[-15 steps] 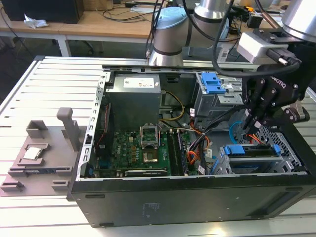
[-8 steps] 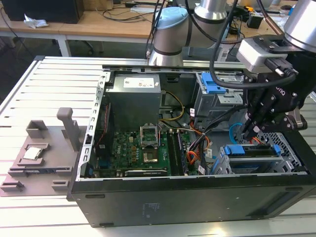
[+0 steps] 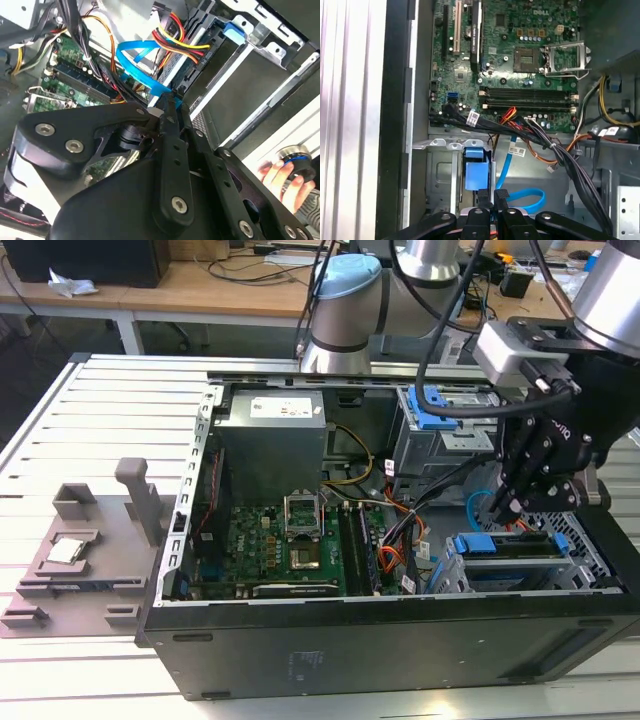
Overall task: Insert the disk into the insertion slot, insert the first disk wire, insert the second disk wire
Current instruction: 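Insert the second disk wire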
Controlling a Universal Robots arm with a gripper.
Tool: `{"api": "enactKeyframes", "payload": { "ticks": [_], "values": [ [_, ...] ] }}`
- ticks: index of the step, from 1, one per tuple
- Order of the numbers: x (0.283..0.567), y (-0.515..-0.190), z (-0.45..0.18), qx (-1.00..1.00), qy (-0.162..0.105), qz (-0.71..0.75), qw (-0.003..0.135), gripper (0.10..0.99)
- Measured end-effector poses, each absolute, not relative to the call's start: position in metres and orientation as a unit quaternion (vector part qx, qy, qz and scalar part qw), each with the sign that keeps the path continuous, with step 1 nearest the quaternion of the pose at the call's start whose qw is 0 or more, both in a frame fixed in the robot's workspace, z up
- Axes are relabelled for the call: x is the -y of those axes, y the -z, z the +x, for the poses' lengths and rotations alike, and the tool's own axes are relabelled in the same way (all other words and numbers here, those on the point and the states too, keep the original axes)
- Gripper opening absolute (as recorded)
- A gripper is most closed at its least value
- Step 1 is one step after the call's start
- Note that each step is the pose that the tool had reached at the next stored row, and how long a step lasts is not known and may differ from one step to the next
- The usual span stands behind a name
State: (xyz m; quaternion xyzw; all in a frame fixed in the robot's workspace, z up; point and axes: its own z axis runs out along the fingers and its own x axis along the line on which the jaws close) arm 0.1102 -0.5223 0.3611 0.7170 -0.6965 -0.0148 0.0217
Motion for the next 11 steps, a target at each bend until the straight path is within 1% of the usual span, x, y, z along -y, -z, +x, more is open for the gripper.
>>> {"api": "enactKeyframes", "payload": {
  "ticks": [11],
  "values": [
    [0.527, -0.350, 0.122, 0.702, 0.015, 0.711, 0.022, 0.161]
  ]
}}
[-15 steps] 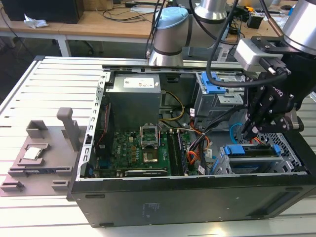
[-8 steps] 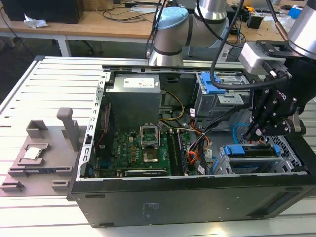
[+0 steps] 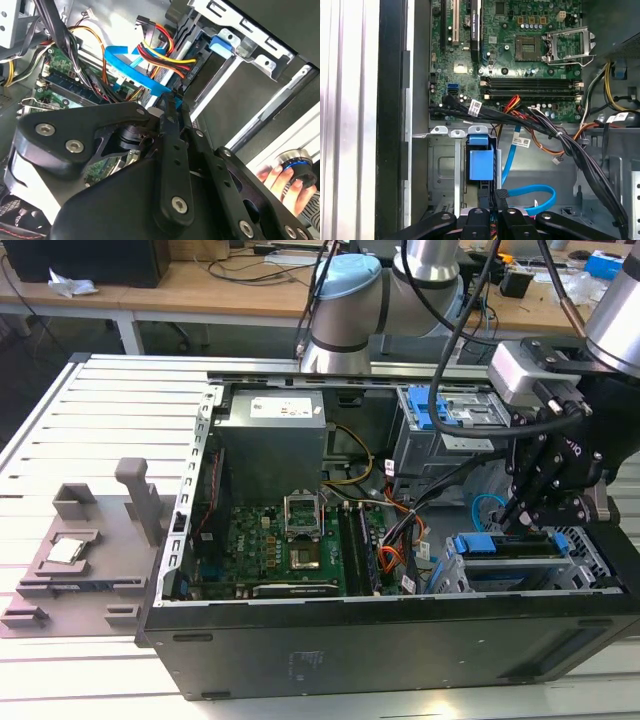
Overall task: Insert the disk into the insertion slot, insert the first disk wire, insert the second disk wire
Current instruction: 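Insert the second disk wire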
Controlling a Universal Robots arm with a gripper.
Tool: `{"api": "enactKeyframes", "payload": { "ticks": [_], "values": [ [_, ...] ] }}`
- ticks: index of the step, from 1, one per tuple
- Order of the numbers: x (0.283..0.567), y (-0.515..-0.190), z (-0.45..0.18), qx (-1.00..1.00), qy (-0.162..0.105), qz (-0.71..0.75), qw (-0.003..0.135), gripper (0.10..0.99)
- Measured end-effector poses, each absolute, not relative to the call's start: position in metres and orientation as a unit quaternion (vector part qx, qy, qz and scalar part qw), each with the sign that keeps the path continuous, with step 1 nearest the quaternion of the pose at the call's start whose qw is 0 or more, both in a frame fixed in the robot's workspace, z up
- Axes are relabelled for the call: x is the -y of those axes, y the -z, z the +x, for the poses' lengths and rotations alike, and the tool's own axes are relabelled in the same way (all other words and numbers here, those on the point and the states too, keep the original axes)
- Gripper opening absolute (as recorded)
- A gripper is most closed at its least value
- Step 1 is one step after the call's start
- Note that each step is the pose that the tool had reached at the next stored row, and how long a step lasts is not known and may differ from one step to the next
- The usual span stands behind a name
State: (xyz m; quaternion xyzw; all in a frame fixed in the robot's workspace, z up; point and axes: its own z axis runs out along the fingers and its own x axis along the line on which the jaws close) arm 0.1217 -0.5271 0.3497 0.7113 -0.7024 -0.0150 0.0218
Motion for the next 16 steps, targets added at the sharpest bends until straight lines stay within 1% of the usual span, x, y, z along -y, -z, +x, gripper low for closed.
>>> {"api": "enactKeyframes", "payload": {
  "ticks": [16],
  "values": [
    [0.529, -0.338, 0.124, 0.702, 0.015, 0.711, 0.022, 0.161]
  ]
}}
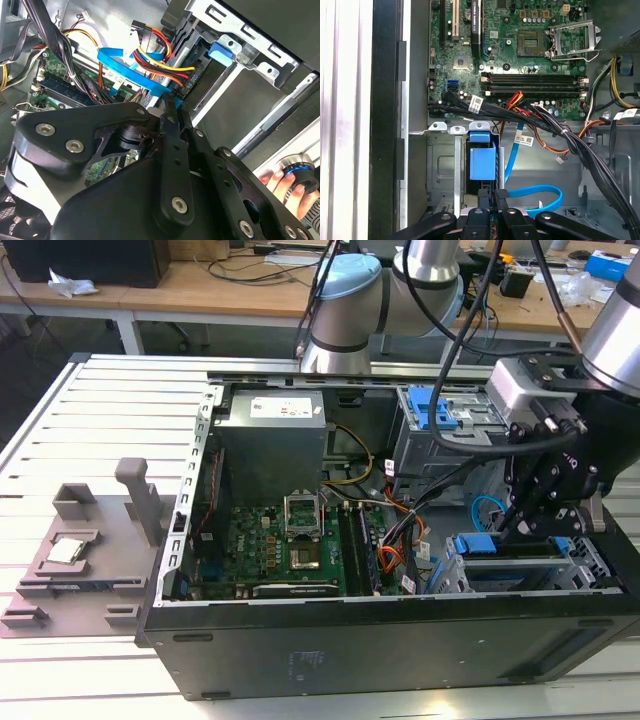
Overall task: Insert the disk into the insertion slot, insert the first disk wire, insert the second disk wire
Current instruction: 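Insert the second disk wire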
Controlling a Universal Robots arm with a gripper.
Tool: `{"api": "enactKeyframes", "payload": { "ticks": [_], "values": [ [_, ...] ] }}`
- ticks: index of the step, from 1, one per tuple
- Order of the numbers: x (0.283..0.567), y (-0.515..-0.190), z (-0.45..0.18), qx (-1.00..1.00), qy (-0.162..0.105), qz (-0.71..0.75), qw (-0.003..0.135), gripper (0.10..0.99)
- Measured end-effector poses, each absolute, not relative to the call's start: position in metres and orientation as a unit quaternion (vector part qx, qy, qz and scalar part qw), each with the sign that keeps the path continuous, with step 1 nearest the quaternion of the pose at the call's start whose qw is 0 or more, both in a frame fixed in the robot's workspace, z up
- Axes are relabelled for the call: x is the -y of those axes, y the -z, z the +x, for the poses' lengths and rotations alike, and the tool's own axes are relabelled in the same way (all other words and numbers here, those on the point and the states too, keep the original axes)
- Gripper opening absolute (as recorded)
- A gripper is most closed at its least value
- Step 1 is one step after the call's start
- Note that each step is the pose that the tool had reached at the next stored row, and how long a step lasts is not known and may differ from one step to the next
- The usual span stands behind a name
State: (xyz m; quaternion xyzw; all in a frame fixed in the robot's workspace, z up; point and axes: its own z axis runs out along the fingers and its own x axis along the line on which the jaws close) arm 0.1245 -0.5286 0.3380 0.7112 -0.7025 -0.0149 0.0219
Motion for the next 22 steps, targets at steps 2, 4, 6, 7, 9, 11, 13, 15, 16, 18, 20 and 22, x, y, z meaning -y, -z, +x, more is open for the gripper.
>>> {"api": "enactKeyframes", "payload": {
  "ticks": [2, 4, 6, 7, 9, 11, 13, 15, 16, 18, 20, 22],
  "values": [
    [0.529, -0.338, 0.125, 0.703, 0.015, 0.711, 0.022, 0.161],
    [0.529, -0.338, 0.125, 0.703, 0.015, 0.711, 0.022, 0.161],
    [0.529, -0.338, 0.125, 0.703, 0.015, 0.711, 0.022, 0.173],
    [0.529, -0.337, 0.125, 0.702, 0.015, 0.711, 0.022, 0.173],
    [0.529, -0.338, 0.125, 0.702, 0.015, 0.711, 0.022, 0.235],
    [0.529, -0.344, 0.125, 0.702, 0.015, 0.711, 0.022, 0.235],
    [0.529, -0.352, 0.125, 0.702, 0.015, 0.711, 0.022, 0.235],
    [0.529, -0.362, 0.125, 0.703, 0.014, 0.711, 0.022, 0.235],
    [0.529, -0.366, 0.125, 0.703, 0.015, 0.711, 0.022, 0.235],
    [0.528, -0.373, 0.125, 0.702, 0.015, 0.711, 0.022, 0.235],
    [0.527, -0.377, 0.125, 0.702, 0.015, 0.711, 0.022, 0.220],
    [0.526, -0.381, 0.125, 0.703, 0.014, 0.711, 0.022, 0.157]
  ]
}}
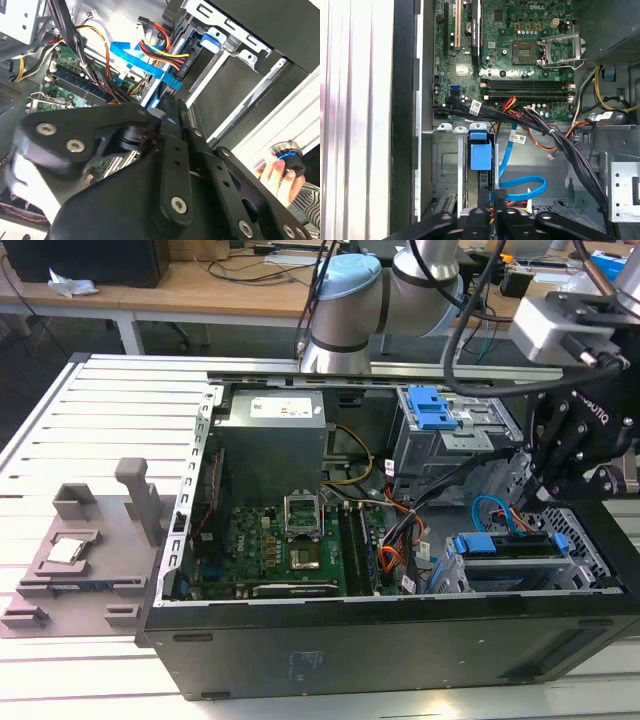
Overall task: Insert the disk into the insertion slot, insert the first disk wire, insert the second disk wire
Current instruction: 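Insert the second disk wire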
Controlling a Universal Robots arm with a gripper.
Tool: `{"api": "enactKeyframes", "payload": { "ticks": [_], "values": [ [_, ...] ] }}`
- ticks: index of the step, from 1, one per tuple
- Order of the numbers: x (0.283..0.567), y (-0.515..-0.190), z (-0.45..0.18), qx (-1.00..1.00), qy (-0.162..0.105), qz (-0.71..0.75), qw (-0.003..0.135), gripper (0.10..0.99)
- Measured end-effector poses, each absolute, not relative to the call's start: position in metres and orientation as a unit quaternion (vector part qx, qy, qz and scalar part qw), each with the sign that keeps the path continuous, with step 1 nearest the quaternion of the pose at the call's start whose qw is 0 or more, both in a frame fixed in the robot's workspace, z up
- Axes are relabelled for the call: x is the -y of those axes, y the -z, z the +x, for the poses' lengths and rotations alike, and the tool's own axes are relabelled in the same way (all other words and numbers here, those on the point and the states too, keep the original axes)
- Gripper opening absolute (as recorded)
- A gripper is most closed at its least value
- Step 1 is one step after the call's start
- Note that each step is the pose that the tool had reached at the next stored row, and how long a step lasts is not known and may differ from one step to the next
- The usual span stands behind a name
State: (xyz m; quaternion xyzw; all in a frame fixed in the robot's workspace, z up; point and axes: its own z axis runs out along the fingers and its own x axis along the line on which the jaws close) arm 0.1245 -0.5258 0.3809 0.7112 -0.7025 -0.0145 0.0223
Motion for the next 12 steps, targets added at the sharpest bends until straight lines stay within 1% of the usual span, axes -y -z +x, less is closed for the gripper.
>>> {"api": "enactKeyframes", "payload": {
  "ticks": [1, 2, 7, 12],
  "values": [
    [0.525, -0.385, 0.125, 0.703, 0.014, 0.711, 0.022, 0.157],
    [0.525, -0.388, 0.125, 0.702, 0.015, 0.711, 0.022, 0.106],
    [0.525, -0.407, 0.125, 0.702, 0.015, 0.711, 0.022, 0.106],
    [0.525, -0.408, 0.125, 0.702, 0.015, 0.711, 0.022, 0.106]
  ]
}}
